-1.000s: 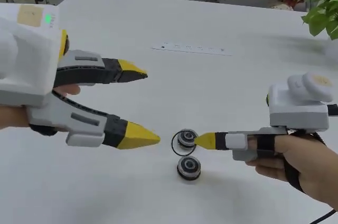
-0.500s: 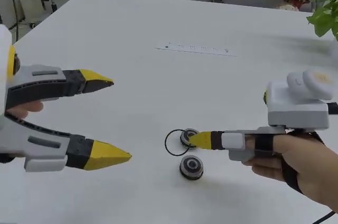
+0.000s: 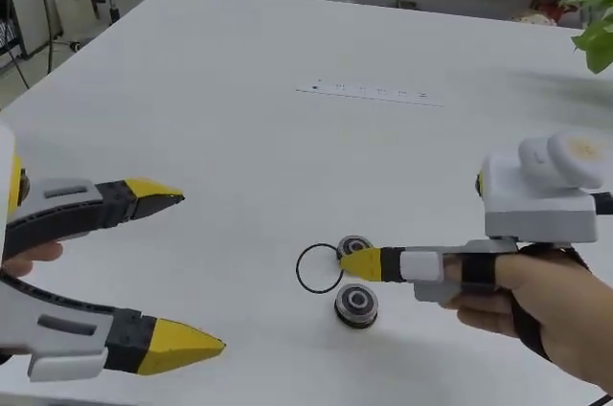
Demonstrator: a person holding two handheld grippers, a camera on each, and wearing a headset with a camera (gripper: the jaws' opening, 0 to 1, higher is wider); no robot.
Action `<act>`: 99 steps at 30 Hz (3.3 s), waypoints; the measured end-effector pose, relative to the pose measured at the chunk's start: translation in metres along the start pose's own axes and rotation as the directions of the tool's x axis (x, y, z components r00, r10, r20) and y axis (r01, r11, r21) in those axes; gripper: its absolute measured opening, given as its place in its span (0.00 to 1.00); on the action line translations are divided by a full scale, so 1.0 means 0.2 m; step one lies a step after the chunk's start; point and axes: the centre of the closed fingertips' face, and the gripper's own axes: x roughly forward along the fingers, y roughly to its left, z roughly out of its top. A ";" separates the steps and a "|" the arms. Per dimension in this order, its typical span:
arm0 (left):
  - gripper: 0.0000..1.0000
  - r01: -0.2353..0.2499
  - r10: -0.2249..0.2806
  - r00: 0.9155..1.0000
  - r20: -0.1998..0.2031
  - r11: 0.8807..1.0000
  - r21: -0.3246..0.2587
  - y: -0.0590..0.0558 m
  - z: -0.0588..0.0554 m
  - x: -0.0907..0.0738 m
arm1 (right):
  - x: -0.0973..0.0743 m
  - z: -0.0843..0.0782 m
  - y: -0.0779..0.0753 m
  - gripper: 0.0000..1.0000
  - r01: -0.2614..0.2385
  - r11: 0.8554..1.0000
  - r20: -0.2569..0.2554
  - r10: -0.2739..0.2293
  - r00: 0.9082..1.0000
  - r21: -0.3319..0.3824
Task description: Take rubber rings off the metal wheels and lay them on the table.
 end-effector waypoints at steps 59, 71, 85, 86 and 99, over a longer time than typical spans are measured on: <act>0.82 0.000 -0.003 1.000 -0.031 0.997 -0.076 -0.05 -0.10 0.03 | 0.17 -0.17 -0.04 0.00 0.056 0.993 -0.125 -0.069 0.990 -0.107; 0.81 0.016 -0.019 0.999 -0.038 0.997 -0.077 -0.06 -0.10 0.03 | 0.17 -0.18 -0.08 0.00 0.082 0.992 -0.126 -0.093 0.988 -0.094; 0.81 0.023 -0.026 0.999 -0.040 0.997 -0.080 -0.07 -0.10 0.03 | 0.19 -0.19 -0.07 0.00 0.079 0.988 -0.146 -0.099 0.984 -0.136; 0.81 0.023 -0.027 0.999 -0.041 0.997 -0.080 -0.07 -0.10 0.03 | 0.19 -0.20 -0.07 0.00 0.078 0.987 -0.151 -0.100 0.984 -0.144; 0.81 0.026 -0.030 0.998 -0.048 0.996 -0.084 -0.07 -0.11 0.03 | 0.19 -0.21 -0.08 0.03 0.074 0.981 -0.164 -0.104 0.981 -0.179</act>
